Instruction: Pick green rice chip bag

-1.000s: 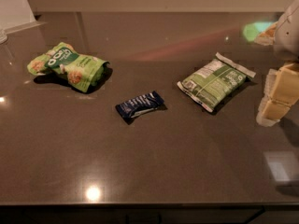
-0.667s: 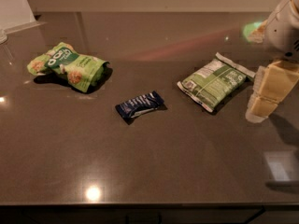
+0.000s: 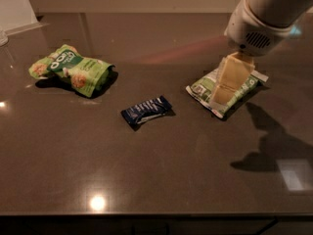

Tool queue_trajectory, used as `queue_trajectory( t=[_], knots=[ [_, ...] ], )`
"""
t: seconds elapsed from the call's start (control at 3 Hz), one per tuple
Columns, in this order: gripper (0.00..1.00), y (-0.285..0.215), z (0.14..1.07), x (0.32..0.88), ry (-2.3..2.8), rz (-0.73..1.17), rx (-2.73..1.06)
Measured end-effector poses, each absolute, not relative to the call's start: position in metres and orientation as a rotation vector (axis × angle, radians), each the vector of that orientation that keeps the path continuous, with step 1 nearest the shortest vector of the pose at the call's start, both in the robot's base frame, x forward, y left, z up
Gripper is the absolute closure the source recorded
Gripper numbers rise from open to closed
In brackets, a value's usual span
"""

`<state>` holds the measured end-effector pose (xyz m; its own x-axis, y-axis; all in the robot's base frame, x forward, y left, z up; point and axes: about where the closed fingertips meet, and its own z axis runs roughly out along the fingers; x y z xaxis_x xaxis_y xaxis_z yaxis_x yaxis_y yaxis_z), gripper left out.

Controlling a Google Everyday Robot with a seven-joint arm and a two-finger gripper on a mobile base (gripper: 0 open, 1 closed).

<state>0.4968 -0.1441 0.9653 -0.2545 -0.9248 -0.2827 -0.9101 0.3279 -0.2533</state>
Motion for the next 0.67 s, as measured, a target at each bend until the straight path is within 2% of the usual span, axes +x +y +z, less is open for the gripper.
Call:
queue_trajectory(
  t=[0.67],
  knots=[
    [0.00,-0.073,0.941,0.565,2.151,0.125,-1.570]
  ],
)
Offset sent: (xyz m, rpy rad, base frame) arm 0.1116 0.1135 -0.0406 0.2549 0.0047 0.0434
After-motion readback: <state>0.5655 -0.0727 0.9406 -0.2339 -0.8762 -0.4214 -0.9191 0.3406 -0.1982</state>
